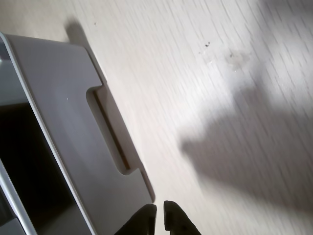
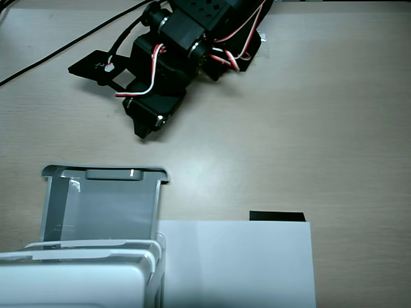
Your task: Close drawer.
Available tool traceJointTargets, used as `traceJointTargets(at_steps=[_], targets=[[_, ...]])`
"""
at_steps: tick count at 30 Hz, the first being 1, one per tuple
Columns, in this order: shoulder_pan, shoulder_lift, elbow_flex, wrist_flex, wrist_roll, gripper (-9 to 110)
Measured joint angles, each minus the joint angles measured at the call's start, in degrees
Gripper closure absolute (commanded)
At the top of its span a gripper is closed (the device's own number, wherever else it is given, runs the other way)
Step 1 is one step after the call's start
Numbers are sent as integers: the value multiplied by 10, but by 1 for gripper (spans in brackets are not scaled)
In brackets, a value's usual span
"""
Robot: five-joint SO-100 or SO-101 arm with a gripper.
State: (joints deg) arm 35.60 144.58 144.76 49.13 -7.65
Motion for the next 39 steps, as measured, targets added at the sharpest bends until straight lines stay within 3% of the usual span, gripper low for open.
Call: traceJointTargets(at_steps=[10,39], targets=[[1,38,5,18,-92,101],[-4,39,26,-13,-98,101]])
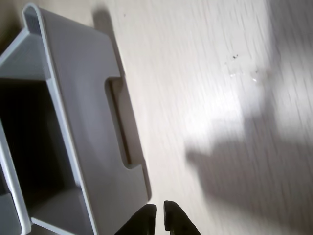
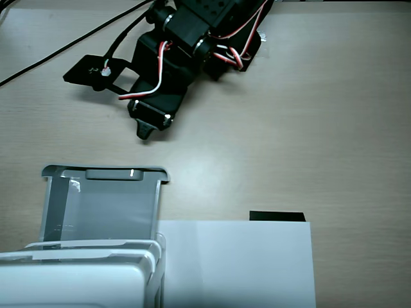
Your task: Close drawer.
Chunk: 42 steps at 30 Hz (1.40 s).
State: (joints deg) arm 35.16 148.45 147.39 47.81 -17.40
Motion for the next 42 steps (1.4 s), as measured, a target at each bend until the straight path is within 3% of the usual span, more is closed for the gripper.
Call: traceJointTargets(at_steps=[18,30,42], targets=[[13,-54,18,-73,-30,101],[4,-229,-17,-193,-52,101],[-33,-427,-162,-243,-55,101]])
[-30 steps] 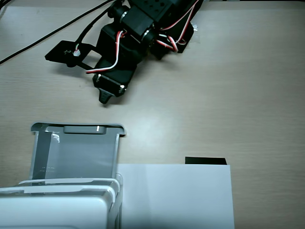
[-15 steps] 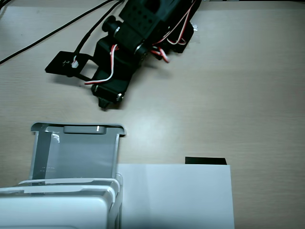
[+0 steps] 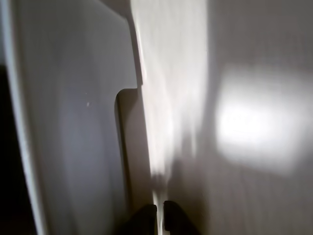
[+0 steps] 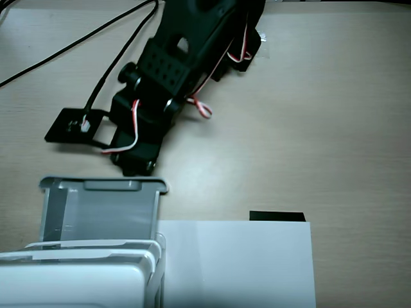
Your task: Close drawer.
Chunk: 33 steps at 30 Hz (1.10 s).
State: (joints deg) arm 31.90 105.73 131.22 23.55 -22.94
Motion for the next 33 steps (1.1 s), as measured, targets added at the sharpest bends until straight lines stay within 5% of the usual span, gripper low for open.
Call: traceJointTargets(at_steps=[33], targets=[[-119,-146,-178,-46,16,101]])
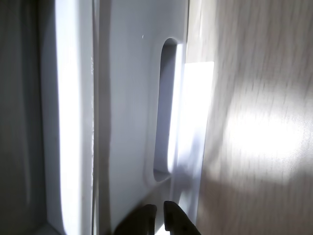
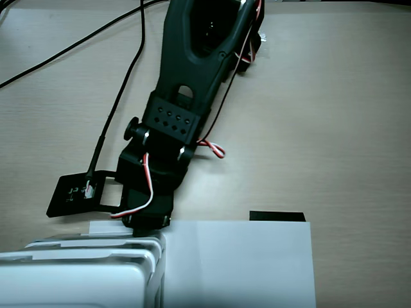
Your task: Close drawer.
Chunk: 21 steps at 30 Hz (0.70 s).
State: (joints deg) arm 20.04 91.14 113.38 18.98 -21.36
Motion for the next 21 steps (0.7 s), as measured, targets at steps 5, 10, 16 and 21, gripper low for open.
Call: traceJointTargets(at_steps=[5,10,16,21], targets=[[1,52,47,-1,-1,101],[21,136,106,41,7,101],[63,268,189,139,23,101],[96,392,302,170,-6,101]])
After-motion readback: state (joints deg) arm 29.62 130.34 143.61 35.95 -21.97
